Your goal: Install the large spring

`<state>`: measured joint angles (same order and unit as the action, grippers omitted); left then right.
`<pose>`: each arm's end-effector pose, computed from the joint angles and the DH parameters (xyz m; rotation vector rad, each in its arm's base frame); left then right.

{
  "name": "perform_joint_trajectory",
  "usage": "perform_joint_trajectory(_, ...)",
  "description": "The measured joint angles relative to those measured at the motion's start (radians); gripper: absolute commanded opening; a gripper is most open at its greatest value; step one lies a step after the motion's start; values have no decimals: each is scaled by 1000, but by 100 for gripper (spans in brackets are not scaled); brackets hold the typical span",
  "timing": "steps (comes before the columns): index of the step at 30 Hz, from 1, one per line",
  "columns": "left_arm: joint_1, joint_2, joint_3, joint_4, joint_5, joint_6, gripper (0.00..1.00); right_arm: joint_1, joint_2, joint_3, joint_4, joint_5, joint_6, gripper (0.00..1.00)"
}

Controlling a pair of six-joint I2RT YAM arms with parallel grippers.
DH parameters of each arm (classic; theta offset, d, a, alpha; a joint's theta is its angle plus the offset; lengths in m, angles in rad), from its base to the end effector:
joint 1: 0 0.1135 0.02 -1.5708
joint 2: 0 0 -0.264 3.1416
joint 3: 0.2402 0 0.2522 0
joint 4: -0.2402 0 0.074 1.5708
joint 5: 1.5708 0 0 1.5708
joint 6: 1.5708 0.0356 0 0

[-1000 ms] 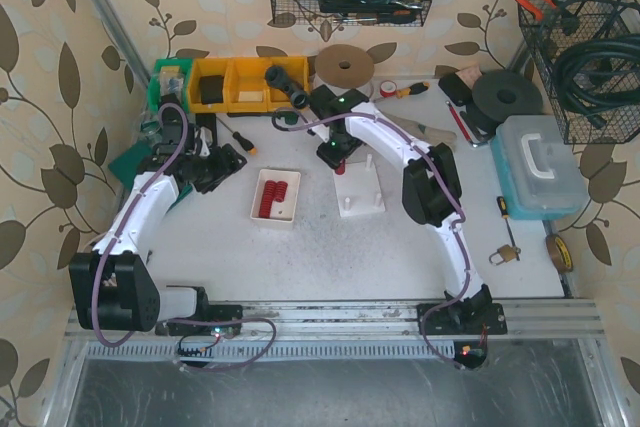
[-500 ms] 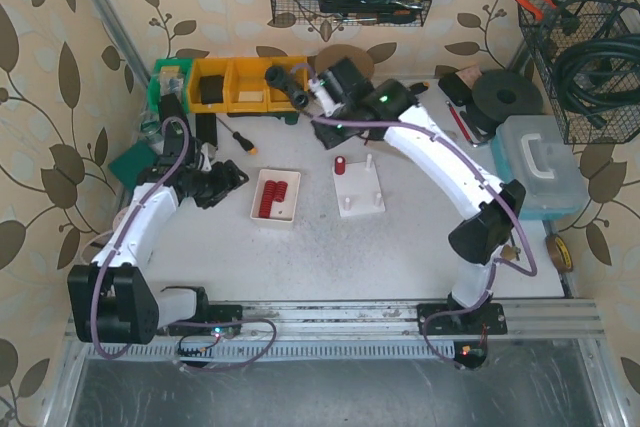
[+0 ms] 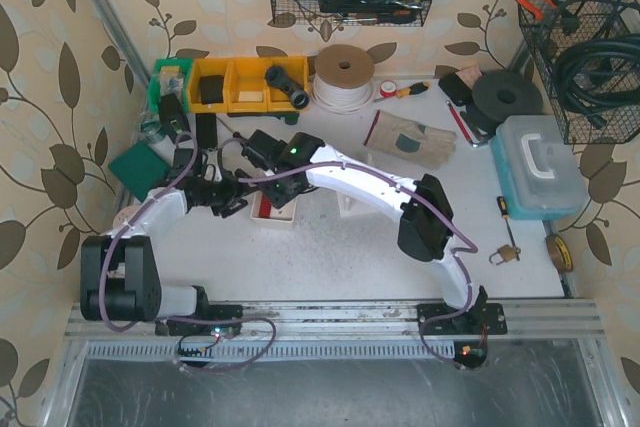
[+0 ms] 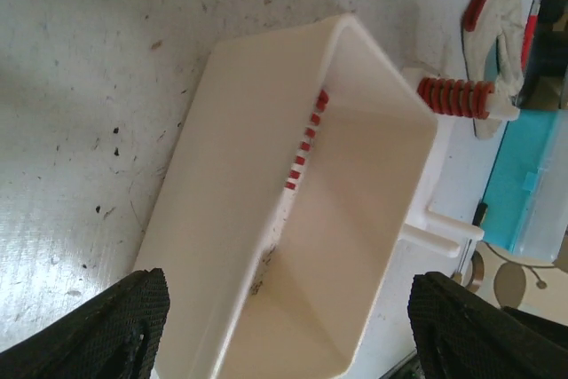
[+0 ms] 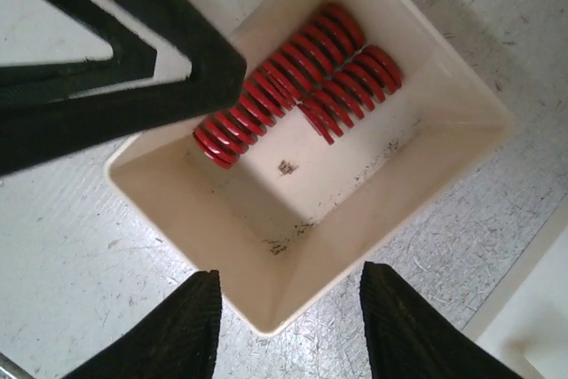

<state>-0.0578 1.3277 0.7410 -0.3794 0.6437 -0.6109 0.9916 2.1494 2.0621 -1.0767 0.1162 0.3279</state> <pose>0.2503 -0.0359 0.1998 -0.4457 2.5516 -1.0752 0.2535 0.3801 0.2725 -0.8621 2.6028 0.2206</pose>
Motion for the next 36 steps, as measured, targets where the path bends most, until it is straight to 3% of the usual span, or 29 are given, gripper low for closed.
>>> perform_joint_trajectory(5,0,48,-82,106,52,-46,78,-10,1,-6,8,5,40,32)
perform_joint_trajectory(14,-3,15,-177,236,81,-153,77,-11,1,-124,49,8,69,29)
perform_joint_trajectory(25,-89,-80,-238,337,56,-292,77,-12,1,-167,67,11,80,27)
perform_joint_trajectory(30,-101,-112,-236,304,24,-299,76,-13,1,-172,69,19,84,27)
perform_joint_trajectory(36,-73,-234,-147,74,-96,-196,75,-17,13,-135,59,32,89,28)
